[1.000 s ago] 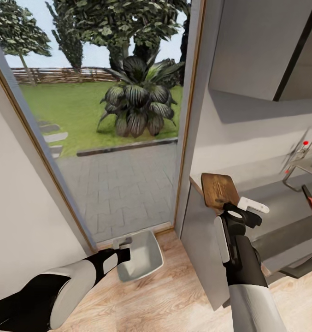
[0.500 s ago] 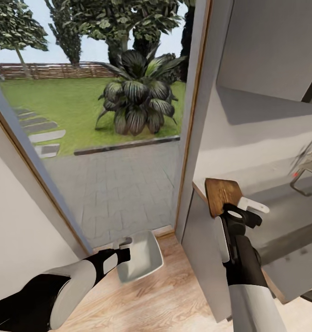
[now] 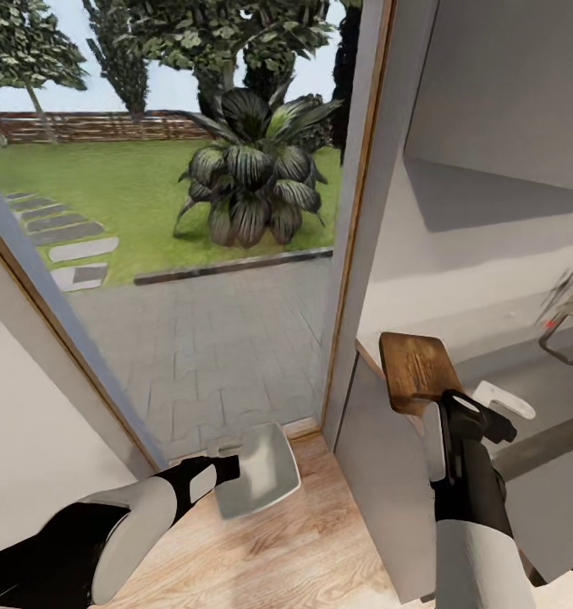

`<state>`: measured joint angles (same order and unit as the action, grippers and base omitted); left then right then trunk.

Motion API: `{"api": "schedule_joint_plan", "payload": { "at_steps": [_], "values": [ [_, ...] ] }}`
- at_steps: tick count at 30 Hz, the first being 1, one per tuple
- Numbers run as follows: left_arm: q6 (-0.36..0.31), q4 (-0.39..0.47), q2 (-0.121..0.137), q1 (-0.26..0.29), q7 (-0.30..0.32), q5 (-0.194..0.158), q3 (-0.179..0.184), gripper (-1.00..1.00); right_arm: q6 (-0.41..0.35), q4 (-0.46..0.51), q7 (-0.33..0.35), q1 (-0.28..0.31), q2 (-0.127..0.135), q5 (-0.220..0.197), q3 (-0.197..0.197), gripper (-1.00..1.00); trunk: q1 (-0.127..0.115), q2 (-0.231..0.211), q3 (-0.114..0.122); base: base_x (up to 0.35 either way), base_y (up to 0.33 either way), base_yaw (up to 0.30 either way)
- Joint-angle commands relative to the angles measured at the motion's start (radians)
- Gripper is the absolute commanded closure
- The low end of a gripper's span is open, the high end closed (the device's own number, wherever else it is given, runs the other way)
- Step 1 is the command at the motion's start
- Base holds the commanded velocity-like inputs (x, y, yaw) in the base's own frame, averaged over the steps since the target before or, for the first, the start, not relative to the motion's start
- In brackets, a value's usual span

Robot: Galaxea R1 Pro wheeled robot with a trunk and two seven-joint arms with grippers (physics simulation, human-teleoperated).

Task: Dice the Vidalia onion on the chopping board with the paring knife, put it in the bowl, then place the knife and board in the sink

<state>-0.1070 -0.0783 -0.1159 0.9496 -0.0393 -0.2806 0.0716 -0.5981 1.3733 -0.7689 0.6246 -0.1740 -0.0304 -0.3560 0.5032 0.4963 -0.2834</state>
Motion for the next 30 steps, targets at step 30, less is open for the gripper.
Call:
{"api": "schedule_joint_plan", "payload": {
  "at_steps": [30],
  "values": [
    [-0.003,-0.001,-0.001,0.001,-0.002,-0.009,0.007,1.0,0.003,-0.101,0.026,0.001,0.0,-0.006,-0.001,-1.0,0.0,0.002,-0.002,0.0,0.007,0.0]
  ]
}}
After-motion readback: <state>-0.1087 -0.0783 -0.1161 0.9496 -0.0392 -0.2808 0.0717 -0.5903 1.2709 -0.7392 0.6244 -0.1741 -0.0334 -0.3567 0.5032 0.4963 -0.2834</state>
